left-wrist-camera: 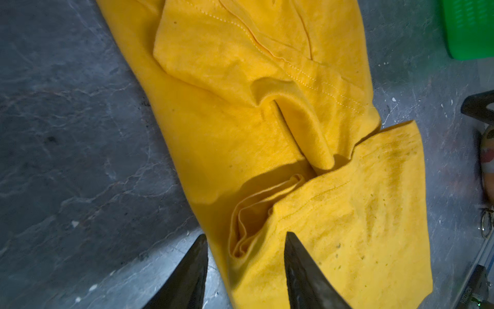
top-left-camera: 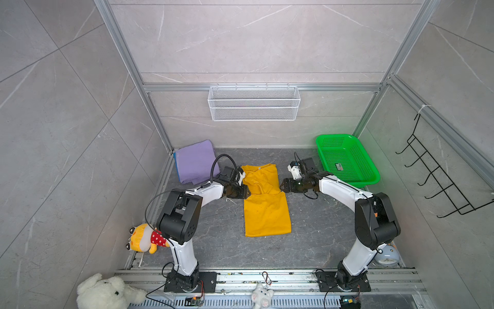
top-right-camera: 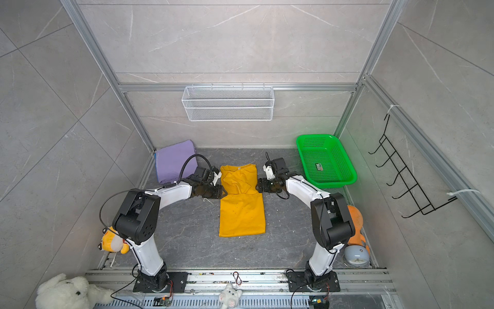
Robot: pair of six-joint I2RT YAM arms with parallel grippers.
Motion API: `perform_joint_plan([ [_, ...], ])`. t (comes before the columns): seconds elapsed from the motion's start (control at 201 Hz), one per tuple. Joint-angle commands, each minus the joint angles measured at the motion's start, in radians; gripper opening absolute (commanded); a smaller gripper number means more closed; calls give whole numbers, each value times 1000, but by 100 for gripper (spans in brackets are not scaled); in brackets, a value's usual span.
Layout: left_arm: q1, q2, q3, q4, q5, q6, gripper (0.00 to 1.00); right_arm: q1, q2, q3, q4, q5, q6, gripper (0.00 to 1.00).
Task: Fold and stack t-shirts
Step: Smooth out the T-shirt at the center of the table.
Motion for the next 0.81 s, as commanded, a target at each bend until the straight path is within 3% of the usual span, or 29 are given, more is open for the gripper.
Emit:
perform_joint_plan([
  [0.0, -2, 30, 50, -2, 38, 20, 40, 1, -44, -24, -20, -3, -10, 74],
  [0.125, -3, 13, 36, -5, 24, 23, 24, 1, -51, -28, -23, -17, -11, 74],
  [0.199, -1, -10, 26, -17, -3, 34, 0, 0, -55, -27, -22, -31, -12, 74],
  [0.403, 8, -123, -39, 25, -65, 24, 0, 2, -106, -54, 29, -137, -28, 74],
  [0.533, 14, -115, -45, 30, -79, 18, 0, 12, -96, -61, 55, -253, -34, 76],
  [0.807, 32, -71, -30, 46, -68, -6, 1, 45, -33, -94, 100, -299, -13, 76],
])
